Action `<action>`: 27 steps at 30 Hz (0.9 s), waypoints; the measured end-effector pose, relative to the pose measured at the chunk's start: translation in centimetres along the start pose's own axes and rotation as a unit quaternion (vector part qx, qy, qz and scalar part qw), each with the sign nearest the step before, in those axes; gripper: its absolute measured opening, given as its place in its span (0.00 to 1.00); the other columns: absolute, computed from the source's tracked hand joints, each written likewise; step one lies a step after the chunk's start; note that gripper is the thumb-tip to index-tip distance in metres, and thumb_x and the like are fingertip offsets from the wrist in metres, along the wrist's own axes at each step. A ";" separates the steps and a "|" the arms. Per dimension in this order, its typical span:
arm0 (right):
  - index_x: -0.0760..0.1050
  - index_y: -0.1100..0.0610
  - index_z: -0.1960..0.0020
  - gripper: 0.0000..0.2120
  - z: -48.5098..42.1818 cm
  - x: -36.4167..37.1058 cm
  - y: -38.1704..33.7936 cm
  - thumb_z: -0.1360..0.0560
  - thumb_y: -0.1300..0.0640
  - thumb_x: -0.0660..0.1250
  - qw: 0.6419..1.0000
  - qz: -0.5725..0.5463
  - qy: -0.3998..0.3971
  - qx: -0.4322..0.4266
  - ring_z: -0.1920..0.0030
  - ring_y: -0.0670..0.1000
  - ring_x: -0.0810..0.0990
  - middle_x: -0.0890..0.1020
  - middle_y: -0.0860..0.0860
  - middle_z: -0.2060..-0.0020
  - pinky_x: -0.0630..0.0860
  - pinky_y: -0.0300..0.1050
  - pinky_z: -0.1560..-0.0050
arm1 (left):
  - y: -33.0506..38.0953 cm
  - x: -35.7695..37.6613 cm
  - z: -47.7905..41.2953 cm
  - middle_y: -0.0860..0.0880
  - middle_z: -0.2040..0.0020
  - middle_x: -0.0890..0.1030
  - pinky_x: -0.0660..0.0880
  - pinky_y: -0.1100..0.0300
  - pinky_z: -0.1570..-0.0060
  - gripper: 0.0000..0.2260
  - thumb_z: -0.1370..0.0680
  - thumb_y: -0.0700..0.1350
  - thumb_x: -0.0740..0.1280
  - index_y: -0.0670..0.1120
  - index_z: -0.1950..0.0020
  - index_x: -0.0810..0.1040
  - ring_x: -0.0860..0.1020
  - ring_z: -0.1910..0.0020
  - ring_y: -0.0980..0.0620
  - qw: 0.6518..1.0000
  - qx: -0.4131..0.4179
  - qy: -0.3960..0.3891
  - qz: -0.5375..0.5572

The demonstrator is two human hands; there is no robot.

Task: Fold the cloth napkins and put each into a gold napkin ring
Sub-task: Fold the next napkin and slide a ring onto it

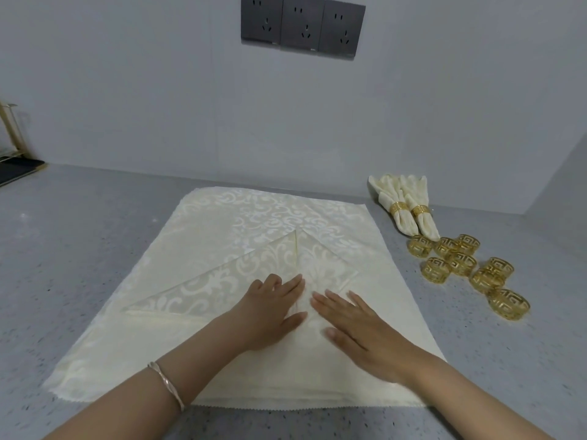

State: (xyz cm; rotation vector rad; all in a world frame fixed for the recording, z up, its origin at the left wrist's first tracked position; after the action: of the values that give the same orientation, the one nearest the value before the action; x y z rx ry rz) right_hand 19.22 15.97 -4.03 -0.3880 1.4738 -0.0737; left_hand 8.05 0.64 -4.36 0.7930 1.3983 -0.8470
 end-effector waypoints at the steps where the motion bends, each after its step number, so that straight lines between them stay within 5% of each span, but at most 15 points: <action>1: 0.44 0.44 0.23 0.26 -0.2 -0.1 0.4 0.20 0.41 0.42 1.000 0.006 -0.005 0.006 0.28 0.32 0.36 0.43 0.35 0.26 0.32 0.37 0.28 | 0.0 -0.1 0.0 0.54 0.21 0.45 0.58 0.56 0.35 0.47 0.36 0.68 0.24 0.48 0.21 0.44 0.57 0.28 0.49 1.000 -0.002 -0.006 0.004; 6: 0.41 0.45 0.23 0.27 -1.1 -1.1 4.3 0.20 0.41 0.41 0.997 0.019 -0.003 0.081 0.28 0.32 0.36 0.43 0.38 0.25 0.33 0.37 0.27 | 0.2 -0.4 0.2 0.54 0.21 0.45 0.57 0.55 0.33 0.29 0.18 0.60 0.42 0.48 0.21 0.44 0.55 0.28 0.48 1.000 -0.013 -0.027 0.001; 12: 0.45 0.49 0.22 0.27 -2.3 -1.3 5.8 0.19 0.43 0.43 0.992 0.015 0.038 0.119 0.27 0.35 0.39 0.46 0.42 0.23 0.34 0.36 0.28 | 0.2 -0.4 0.2 0.54 0.21 0.45 0.56 0.54 0.32 0.27 0.17 0.57 0.46 0.48 0.21 0.44 0.54 0.27 0.48 0.998 -0.030 -0.049 0.016; 16: 0.60 0.47 0.25 0.24 -2.1 -1.0 1.5 0.20 0.41 0.51 0.993 -0.033 0.109 0.037 0.28 0.35 0.57 0.64 0.40 0.28 0.44 0.39 0.25 | -0.4 -1.7 0.0 0.52 0.25 0.61 0.55 0.51 0.29 0.21 0.17 0.55 0.46 0.52 0.25 0.58 0.56 0.28 0.48 0.967 -0.078 -0.088 0.227; 20: 0.70 0.44 0.32 0.21 -2.3 0.2 -2.6 0.23 0.40 0.58 0.990 0.000 0.134 -0.049 0.35 0.34 0.68 0.72 0.36 0.35 0.53 0.34 0.28 | -2.2 -2.3 0.1 0.53 0.23 0.58 0.48 0.59 0.27 0.20 0.16 0.50 0.45 0.53 0.23 0.58 0.53 0.24 0.52 0.913 -0.087 -0.058 0.395; 23: 0.80 0.47 0.46 0.14 -3.1 0.5 -4.1 0.26 0.46 0.60 0.972 0.061 0.209 -0.090 0.50 0.43 0.81 0.80 0.42 0.41 0.74 0.37 0.46 | -2.8 -2.2 -0.2 0.53 0.25 0.63 0.53 0.68 0.32 0.19 0.16 0.42 0.50 0.47 0.25 0.63 0.59 0.26 0.56 0.909 -0.085 -0.033 0.407; 25: 0.82 0.49 0.55 0.12 -3.5 0.5 -4.7 0.27 0.50 0.60 0.962 0.091 0.233 -0.107 0.63 0.45 0.82 0.83 0.44 0.47 0.75 0.35 0.64 | -2.9 -2.1 -0.2 0.53 0.27 0.67 0.56 0.70 0.34 0.18 0.16 0.41 0.51 0.47 0.27 0.67 0.63 0.28 0.57 0.915 -0.079 -0.027 0.396; 27: 0.83 0.50 0.58 0.12 -3.5 0.5 -4.6 0.27 0.51 0.60 0.959 0.113 0.235 -0.113 0.67 0.45 0.81 0.84 0.44 0.50 0.73 0.35 0.69 | -3.2 -2.1 0.0 0.54 0.31 0.72 0.61 0.71 0.37 0.16 0.17 0.41 0.54 0.48 0.30 0.71 0.68 0.31 0.57 0.919 -0.070 -0.005 0.389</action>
State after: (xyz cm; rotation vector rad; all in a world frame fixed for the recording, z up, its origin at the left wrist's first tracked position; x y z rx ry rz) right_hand 16.67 10.74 -3.31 -0.3991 1.9977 0.2012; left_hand 5.28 -0.91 -2.16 1.1147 0.9804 -0.1285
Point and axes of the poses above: each hand's wrist, its own z-axis away from the middle knuckle, its own x-axis out of the palm, y = z × x, the point moved 3 cm from there along -z, towards the middle knuckle
